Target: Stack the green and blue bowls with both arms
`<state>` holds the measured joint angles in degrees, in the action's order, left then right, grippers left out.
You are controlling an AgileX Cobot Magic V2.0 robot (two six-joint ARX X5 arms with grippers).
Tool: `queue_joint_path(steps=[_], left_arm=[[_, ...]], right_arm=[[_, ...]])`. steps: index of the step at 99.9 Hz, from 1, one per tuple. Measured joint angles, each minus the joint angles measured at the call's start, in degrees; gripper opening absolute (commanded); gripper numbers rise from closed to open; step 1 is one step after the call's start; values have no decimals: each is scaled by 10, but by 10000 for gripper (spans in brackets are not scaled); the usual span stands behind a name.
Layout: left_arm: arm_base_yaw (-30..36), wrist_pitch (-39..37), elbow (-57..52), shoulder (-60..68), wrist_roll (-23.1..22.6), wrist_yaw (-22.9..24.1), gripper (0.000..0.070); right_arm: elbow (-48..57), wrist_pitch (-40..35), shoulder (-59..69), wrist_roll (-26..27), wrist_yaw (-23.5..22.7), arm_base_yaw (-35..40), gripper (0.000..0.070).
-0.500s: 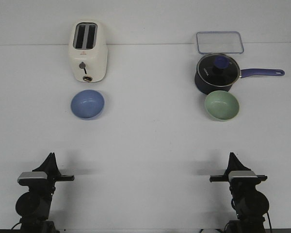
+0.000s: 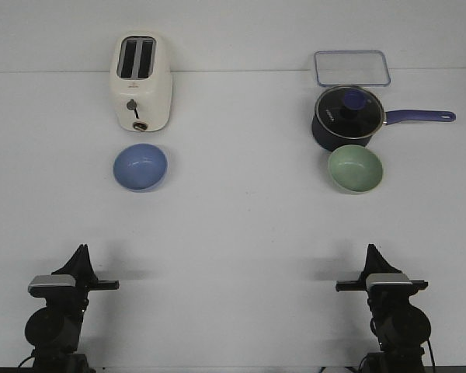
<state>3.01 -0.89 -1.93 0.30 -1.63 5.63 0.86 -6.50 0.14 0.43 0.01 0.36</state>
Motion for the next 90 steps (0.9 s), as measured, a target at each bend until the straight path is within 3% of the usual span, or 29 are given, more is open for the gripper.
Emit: queue_joint_path(steps=[31, 71, 90], left_arm=[[0, 0, 0, 0, 0, 0, 15], [0, 0, 0, 0, 0, 0, 15], [0, 0, 0, 0, 0, 0, 15]], right_arm=[[0, 0, 0, 7, -4, 0, 9], [7, 9, 0, 168, 1, 0, 1], [146, -53, 73, 229, 44, 0, 9]])
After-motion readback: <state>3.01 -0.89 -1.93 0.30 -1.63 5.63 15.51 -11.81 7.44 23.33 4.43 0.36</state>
